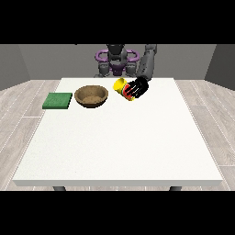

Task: Pick the cup and pour the ball into the bowl, then pick the bowl and place it on the pad

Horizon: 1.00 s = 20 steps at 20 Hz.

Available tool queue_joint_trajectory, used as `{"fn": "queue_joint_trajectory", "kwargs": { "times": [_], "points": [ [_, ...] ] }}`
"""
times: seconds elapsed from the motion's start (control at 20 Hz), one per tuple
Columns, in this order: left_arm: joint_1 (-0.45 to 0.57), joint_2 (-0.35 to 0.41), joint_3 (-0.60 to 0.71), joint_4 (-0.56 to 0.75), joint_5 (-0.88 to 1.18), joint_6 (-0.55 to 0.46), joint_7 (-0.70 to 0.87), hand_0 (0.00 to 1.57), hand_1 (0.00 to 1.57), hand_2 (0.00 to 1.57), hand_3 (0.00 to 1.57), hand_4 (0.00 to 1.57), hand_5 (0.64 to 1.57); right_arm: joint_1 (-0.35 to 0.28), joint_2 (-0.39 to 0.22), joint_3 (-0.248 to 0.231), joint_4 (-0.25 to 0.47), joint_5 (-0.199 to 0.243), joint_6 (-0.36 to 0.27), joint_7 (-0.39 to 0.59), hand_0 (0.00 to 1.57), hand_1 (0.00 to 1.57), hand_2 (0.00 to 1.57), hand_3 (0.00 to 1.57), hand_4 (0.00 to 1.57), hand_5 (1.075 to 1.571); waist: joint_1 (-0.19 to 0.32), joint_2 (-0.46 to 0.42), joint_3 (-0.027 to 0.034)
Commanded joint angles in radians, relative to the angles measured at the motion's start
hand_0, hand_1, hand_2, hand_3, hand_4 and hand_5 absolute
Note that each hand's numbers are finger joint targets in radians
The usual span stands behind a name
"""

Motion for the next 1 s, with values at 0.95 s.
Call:
{"fn": "queue_joint_trajectory", "kwargs": {
  "times": [0.95],
  "points": [
    [-0.309,-0.11,-0.5,0.366,-0.803,0.278,0.747,1.33,1.33,1.43,1.43,0.98,1.48,-0.032,0.035,0.036,0.214,0.051,0.024,-0.058,0.0,0.0,0.0,0.0,0.38,1.565,0.014,-0.116,0.0015]
  ]
}}
